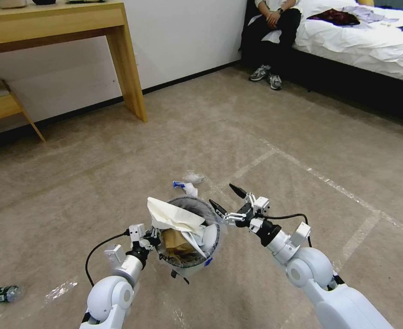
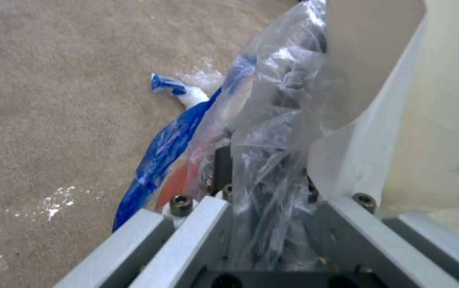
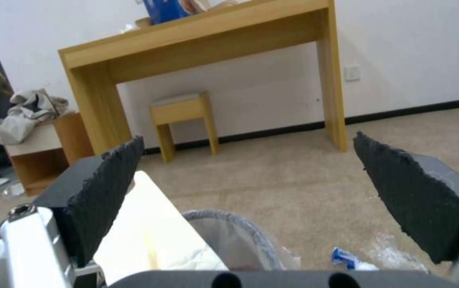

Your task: Pick up the trash bin and place the garbage on the floor into it.

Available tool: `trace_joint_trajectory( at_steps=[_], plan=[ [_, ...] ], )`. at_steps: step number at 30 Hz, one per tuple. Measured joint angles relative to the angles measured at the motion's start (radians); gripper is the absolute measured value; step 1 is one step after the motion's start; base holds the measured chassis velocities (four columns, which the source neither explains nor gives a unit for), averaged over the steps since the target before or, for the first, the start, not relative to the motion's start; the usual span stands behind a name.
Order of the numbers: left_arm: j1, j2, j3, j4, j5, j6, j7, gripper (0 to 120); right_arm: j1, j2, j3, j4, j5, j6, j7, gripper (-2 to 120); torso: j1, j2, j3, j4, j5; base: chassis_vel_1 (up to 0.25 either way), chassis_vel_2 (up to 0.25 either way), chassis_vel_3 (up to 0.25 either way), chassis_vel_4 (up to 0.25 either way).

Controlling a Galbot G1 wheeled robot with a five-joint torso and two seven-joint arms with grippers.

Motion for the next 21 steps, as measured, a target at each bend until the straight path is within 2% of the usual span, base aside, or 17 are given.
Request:
trace_joint_trajectory(
  at_steps=[21],
  plan=[
    [-0.001, 0.008, 0.007, 0.004, -0.009, 0.014, -0.003, 1, 0.005, 0.002, 0.002, -0.014, -0.013, -0.007, -0.003, 100, 0.000, 0.000, 0.000, 0.0000, 0.0000, 0.000, 0.000, 0.000, 0.000]
  ],
)
